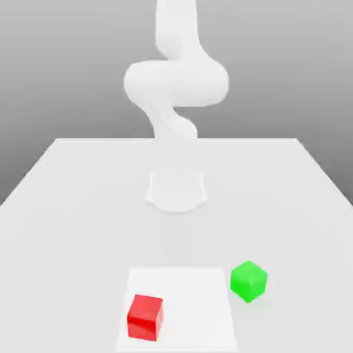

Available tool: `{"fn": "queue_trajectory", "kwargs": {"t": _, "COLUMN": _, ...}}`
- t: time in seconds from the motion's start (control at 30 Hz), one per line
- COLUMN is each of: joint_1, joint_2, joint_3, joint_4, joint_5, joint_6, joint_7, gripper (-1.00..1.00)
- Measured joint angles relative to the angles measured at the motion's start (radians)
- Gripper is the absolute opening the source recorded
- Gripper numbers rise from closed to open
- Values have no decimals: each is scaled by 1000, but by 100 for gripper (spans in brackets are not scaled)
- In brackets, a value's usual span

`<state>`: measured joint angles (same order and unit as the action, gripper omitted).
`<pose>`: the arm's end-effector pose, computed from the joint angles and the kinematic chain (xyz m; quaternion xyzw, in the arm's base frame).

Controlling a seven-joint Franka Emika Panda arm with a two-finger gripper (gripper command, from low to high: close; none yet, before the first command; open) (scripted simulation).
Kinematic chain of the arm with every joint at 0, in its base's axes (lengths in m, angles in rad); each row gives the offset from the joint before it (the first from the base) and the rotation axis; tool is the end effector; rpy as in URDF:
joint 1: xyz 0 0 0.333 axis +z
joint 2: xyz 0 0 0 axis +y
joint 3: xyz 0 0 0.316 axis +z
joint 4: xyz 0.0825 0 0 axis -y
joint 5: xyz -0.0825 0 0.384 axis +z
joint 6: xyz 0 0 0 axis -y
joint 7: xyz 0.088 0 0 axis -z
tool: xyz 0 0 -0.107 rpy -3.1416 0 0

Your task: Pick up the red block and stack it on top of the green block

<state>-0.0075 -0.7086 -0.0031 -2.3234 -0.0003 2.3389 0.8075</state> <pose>0.3810 -0.0044 0.6703 -0.8580 0.3719 -0.3261 0.1383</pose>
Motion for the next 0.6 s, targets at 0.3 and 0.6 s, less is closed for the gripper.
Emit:
{"fn": "queue_trajectory", "kwargs": {"t": 0.3, "joint_1": -26, "joint_2": 332, "joint_3": -14, "joint_4": -85, "joint_5": 0, "joint_6": 142, "joint_7": 27, "gripper": 0}}
{"fn": "queue_trajectory", "kwargs": {"t": 0.6, "joint_1": -49, "joint_2": 659, "joint_3": -32, "joint_4": -169, "joint_5": 6, "joint_6": 280, "joint_7": 49, "gripper": 0}}
